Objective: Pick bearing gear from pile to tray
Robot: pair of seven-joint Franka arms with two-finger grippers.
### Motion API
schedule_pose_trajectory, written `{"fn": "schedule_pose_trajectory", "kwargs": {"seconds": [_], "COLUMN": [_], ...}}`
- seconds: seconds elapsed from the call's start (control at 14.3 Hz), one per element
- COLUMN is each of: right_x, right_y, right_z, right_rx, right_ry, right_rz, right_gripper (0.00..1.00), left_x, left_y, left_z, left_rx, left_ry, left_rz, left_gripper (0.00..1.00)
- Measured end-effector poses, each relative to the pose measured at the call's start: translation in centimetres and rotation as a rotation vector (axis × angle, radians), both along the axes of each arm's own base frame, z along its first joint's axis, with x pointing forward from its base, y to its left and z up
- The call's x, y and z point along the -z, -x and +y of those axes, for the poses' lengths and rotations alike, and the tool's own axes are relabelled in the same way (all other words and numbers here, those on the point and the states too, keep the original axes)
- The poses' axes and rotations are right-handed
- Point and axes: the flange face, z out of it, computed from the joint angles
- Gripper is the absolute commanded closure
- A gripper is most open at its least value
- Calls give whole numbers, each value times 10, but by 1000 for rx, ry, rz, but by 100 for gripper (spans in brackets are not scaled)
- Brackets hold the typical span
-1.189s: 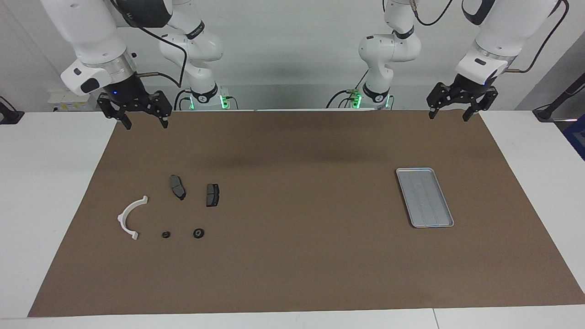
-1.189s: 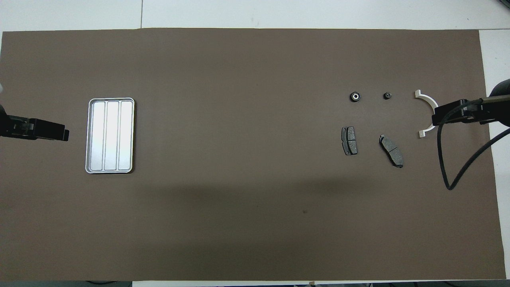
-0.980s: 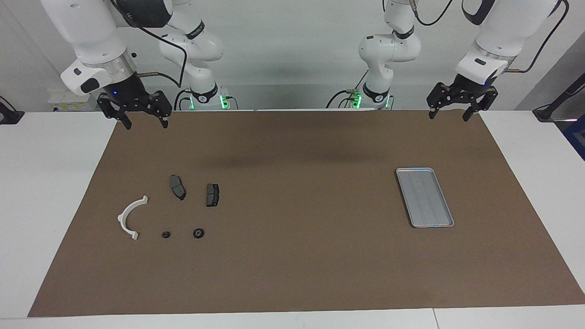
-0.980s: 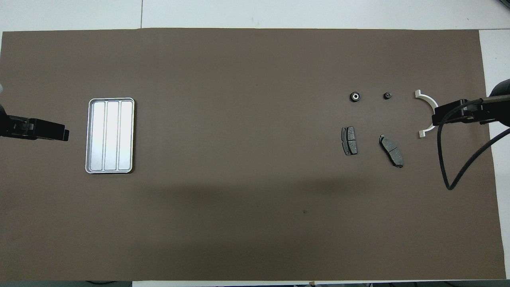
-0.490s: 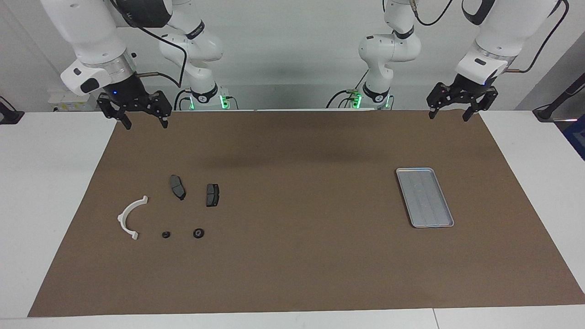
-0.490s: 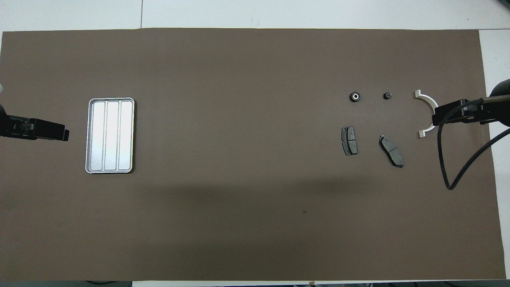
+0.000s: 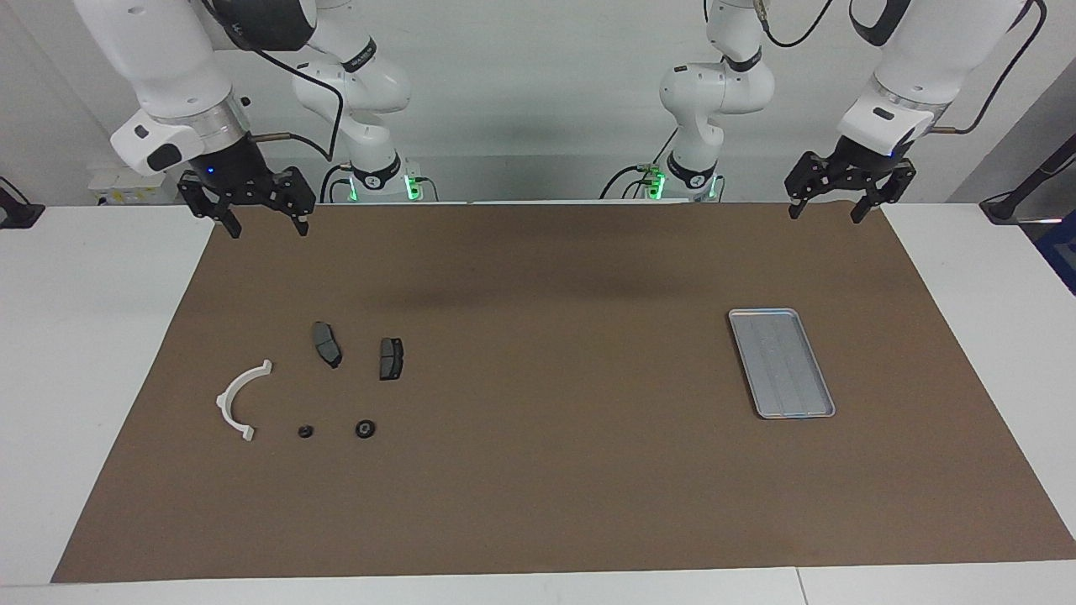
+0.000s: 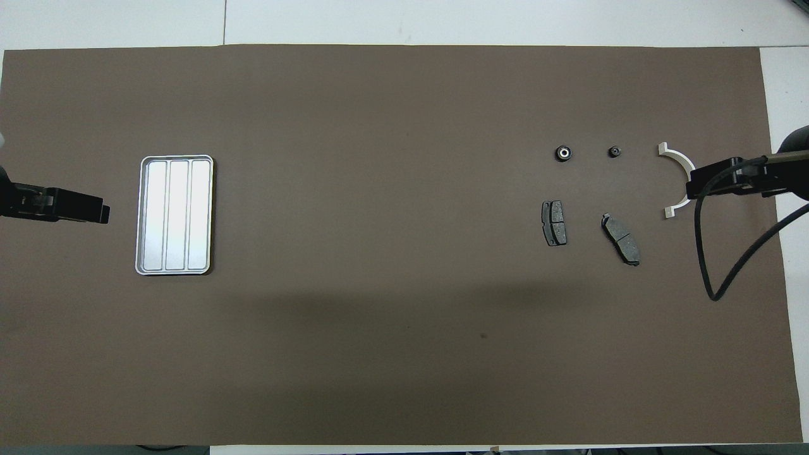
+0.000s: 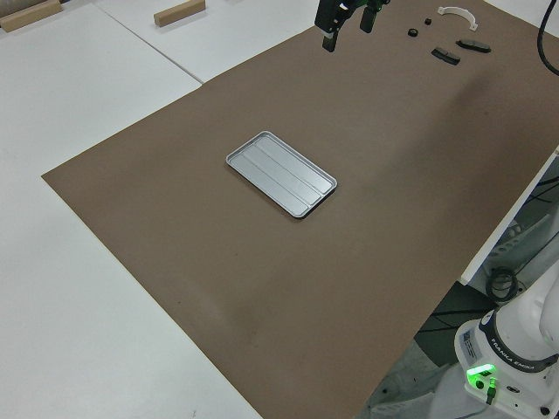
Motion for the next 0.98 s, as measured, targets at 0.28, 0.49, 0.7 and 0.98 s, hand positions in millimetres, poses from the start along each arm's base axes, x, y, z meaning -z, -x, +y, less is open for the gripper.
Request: {"fn": "schedule_pose_trajectory", "kwargs": {"seconds": [0.28,0.49,0.7,0.98], "right_x": [0,0,1,2], "right_y": [0,0,0,0], "right_z": [0,0,-2,-12], "right_rx": [0,0,4,23], "right_ry": [0,0,0,0], "right_rz": [0,0,2,5], "right_gripper": [0,0,0,0], "left_x": [0,0,0,0], "left_y": [0,0,0,0], "left_z": [0,0,0,0], "left_rx": [0,0,0,0], "left_ry": [0,0,0,0], "left_rz": [0,0,0,0], "left_gripper": [0,0,0,0]}}
